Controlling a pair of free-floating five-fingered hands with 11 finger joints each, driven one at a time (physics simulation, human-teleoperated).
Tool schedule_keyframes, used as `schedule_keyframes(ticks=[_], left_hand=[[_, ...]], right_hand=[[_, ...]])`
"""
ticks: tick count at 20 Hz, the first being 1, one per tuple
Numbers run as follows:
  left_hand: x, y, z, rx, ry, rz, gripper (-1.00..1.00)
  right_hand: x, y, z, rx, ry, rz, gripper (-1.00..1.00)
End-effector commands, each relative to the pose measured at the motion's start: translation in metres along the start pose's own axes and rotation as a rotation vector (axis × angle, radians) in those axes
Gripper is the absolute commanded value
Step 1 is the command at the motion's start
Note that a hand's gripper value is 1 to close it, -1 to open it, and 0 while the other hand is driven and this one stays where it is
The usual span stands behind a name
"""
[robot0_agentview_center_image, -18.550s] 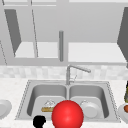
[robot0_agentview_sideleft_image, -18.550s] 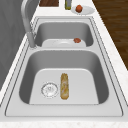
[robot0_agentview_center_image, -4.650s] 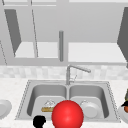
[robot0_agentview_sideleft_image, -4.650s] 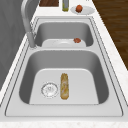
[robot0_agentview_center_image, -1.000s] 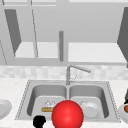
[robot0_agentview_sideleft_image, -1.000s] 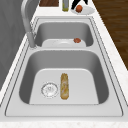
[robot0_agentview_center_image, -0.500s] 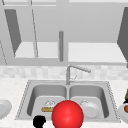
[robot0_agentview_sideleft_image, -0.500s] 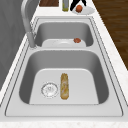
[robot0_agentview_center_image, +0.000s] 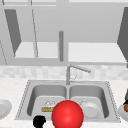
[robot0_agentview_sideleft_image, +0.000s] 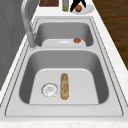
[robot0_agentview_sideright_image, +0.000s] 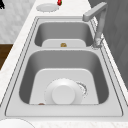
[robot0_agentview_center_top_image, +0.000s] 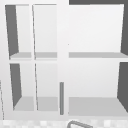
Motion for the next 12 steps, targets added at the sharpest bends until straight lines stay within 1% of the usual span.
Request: schedule_keyframes(ticks=[1, 5, 7, 12], left_hand=[[0.000, 0.000, 0.000, 0.000, 0.000, 0.000, 0.00], [0.000, 0.000, 0.000, 0.000, 0.000, 0.000, 0.00], [0.000, 0.000, 0.000, 0.000, 0.000, 0.000, 0.00], [0.000, 0.000, 0.000, 0.000, 0.000, 0.000, 0.00]], right_hand=[[0.003, 0.001, -0.007, 0.022, 0.004, -0.001, -1.00], [0.008, -0.001, -0.016, 0.023, 0.018, 0.005, -1.00], [0.011, 0.001, -0.010, 0.009, 0.036, 0.012, -1.00], [0.011, 0.003, -0.001, -0.014, 0.053, 0.003, -1.00]])
